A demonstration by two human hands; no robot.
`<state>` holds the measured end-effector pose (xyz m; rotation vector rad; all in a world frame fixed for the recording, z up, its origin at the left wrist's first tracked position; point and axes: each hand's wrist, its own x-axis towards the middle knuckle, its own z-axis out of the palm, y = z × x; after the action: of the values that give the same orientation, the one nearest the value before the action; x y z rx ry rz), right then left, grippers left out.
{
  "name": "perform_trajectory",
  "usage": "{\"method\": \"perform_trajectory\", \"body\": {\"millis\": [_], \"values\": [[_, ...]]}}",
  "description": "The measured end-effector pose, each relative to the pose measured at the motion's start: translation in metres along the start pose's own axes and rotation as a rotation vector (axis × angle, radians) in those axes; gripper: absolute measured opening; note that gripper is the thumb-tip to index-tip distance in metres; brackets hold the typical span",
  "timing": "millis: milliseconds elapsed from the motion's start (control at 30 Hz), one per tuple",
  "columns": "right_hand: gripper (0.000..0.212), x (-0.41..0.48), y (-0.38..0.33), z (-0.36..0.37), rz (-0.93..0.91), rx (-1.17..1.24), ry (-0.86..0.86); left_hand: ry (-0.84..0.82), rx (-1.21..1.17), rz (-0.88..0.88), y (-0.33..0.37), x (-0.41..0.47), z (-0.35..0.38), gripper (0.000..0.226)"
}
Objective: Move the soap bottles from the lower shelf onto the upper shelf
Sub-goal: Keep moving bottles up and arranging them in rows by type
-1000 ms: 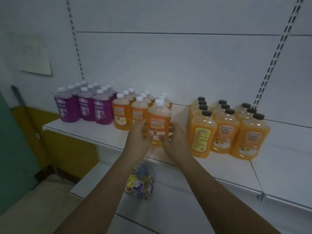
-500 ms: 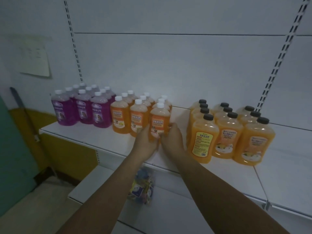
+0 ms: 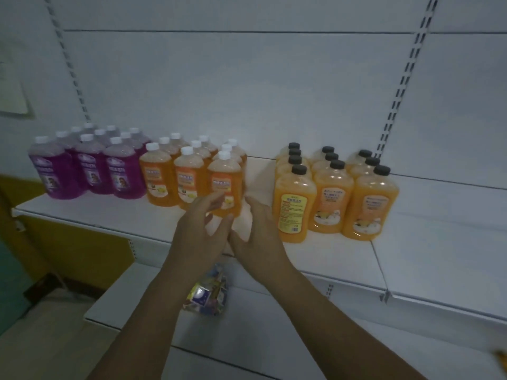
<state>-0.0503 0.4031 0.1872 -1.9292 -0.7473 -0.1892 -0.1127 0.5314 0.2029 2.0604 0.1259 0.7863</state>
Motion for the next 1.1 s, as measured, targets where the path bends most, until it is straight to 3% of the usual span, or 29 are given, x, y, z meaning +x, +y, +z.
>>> {"method": "perform_trajectory", "body": {"millis": [167, 333, 500, 700, 900, 1100], "values": [[0.057, -0.098, 0.012, -0.081, 0.012, -0.106, -0.011, -0.203, -0.042, 0.030, 0.050, -0.064, 0.028, 0.035], [0.068, -0.213, 0.053, -0.172, 0.300, -0.239, 0.022, -0.653, -0.123, 0.054, 0.074, -0.128, 0.102, 0.030], [0.073, -0.308, 0.104, -0.252, 0.600, -0.281, 0.237, -0.980, -0.108, 0.068, 0.084, -0.180, 0.218, 0.039], [0.078, -0.385, 0.208, -0.336, 0.893, -0.338, 0.401, -1.251, -0.024, 0.018, 0.106, -0.239, 0.394, 0.067], [0.088, -0.418, 0.355, -0.420, 1.119, -0.353, 0.409, -1.314, 0.160, -0.037, 0.128, -0.279, 0.582, 0.085], [0.087, -0.426, 0.494, -0.477, 1.243, -0.345, 0.400, -1.223, 0.208, -0.246, 0.111, -0.296, 0.749, 0.074]]}}
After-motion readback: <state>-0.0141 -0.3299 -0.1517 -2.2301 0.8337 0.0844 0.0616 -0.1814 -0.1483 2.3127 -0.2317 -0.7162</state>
